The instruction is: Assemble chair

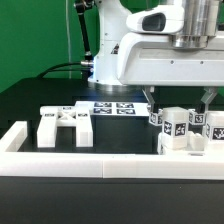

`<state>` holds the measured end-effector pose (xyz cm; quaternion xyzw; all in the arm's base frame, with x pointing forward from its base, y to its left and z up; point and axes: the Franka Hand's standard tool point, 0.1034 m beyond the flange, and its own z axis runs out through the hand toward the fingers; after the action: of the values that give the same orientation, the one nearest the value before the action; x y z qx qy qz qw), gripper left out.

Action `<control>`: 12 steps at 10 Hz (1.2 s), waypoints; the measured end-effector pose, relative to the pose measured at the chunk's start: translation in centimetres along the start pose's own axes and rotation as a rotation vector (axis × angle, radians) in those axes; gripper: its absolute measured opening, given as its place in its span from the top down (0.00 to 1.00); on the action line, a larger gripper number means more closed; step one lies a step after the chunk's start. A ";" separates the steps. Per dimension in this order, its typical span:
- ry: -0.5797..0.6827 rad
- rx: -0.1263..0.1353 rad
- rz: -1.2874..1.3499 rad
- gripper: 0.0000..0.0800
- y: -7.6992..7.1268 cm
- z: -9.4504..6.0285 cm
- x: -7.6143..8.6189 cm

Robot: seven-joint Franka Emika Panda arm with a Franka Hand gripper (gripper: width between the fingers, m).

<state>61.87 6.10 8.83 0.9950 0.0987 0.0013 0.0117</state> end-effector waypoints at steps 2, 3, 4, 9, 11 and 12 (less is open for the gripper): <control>0.000 0.000 -0.062 0.19 0.1 0.0 0.0; 0.000 0.000 -0.060 0.34 0.1 0.0 0.0; 0.000 0.000 -0.059 0.51 0.2 0.0 0.0; 0.000 0.002 0.139 0.64 0.1 0.0 0.0; -0.001 0.005 0.360 0.64 0.0 0.0 0.0; -0.001 0.005 0.453 0.64 0.0 0.0 0.0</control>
Offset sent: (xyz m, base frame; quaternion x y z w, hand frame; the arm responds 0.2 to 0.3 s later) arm 0.0000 0.0000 0.0000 0.0000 0.0000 0.0000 1.0000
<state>61.85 6.13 8.79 0.9918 -0.1273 0.0032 0.0089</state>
